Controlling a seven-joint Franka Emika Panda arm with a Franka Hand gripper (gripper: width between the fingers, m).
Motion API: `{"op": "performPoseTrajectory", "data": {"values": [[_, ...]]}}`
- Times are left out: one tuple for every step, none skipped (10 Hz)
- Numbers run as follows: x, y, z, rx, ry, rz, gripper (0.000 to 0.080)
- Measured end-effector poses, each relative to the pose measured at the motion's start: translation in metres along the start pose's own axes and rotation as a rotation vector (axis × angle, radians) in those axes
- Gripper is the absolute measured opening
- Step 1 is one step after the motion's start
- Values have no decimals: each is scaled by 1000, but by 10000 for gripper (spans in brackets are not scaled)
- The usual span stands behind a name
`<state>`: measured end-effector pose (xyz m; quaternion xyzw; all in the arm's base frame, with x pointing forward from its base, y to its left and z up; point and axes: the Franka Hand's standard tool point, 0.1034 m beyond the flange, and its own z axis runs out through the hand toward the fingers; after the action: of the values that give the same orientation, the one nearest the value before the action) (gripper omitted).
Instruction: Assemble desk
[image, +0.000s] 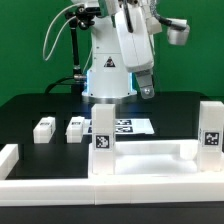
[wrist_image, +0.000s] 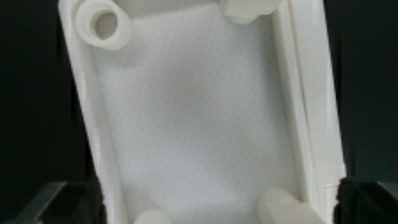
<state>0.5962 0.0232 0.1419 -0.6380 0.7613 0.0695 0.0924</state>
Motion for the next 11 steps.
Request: {"op": "performPoseTrajectory", "data": {"values": [[4, 2, 4, 11, 7, -29, 649], [23, 27, 24, 27, 42, -68, 649], [32, 51, 36, -5, 51, -75, 649], [43, 65, 47, 15, 80, -83, 649], [53, 82, 66, 44, 118, -74, 649], [53, 91, 82, 44, 135, -72, 649], [48, 92, 91, 42, 141, -84, 649], [41, 94, 101, 46, 147, -80, 649], [32, 97, 110, 29, 146, -76, 649], [24, 99, 119, 5, 142, -63, 649], [16, 102, 128, -36, 133, -48, 649]]}}
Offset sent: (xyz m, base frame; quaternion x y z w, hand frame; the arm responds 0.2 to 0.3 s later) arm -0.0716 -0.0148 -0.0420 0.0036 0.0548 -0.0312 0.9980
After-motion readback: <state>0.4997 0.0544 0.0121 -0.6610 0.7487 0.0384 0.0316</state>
